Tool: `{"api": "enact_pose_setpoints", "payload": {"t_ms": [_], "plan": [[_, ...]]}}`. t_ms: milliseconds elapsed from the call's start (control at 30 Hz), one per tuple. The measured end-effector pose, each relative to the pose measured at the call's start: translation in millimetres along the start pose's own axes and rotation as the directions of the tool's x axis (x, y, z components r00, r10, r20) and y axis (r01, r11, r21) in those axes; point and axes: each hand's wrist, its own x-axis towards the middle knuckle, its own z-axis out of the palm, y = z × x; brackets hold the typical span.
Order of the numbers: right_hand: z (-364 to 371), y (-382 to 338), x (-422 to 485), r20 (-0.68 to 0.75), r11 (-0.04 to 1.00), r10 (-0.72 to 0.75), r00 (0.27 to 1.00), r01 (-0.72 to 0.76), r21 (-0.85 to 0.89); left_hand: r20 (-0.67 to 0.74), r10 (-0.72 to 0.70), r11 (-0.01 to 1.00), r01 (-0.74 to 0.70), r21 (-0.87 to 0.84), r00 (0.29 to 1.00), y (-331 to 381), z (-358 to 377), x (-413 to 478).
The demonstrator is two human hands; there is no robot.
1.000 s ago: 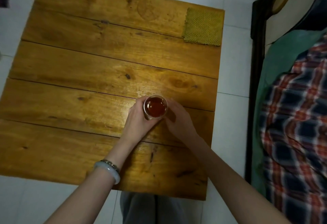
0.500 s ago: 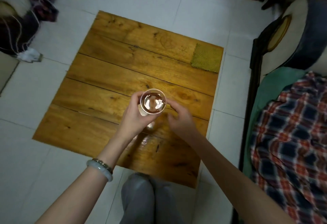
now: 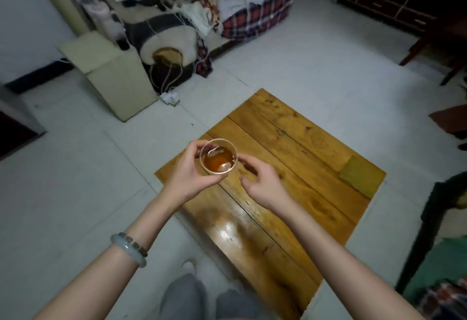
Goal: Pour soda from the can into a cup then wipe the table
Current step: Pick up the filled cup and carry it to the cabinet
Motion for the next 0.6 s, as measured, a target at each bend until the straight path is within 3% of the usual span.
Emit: {"api": "enact_pose_setpoints", "payload": {"t_ms": [200, 600], "plan": [[65, -70, 31, 0.216, 0.992, -0.124, 0.969, 0.124, 0.018, -0.200, -0.082, 0.997, 0.083, -0.002, 0.976, -26, -92, -29], [252, -180, 95, 0.454, 0.974, -0.201, 0.868, 0.128, 0.187, -0.384, -0.174, 0.985, 0.165, -0.057, 0.907, -97, -297, -83]]}}
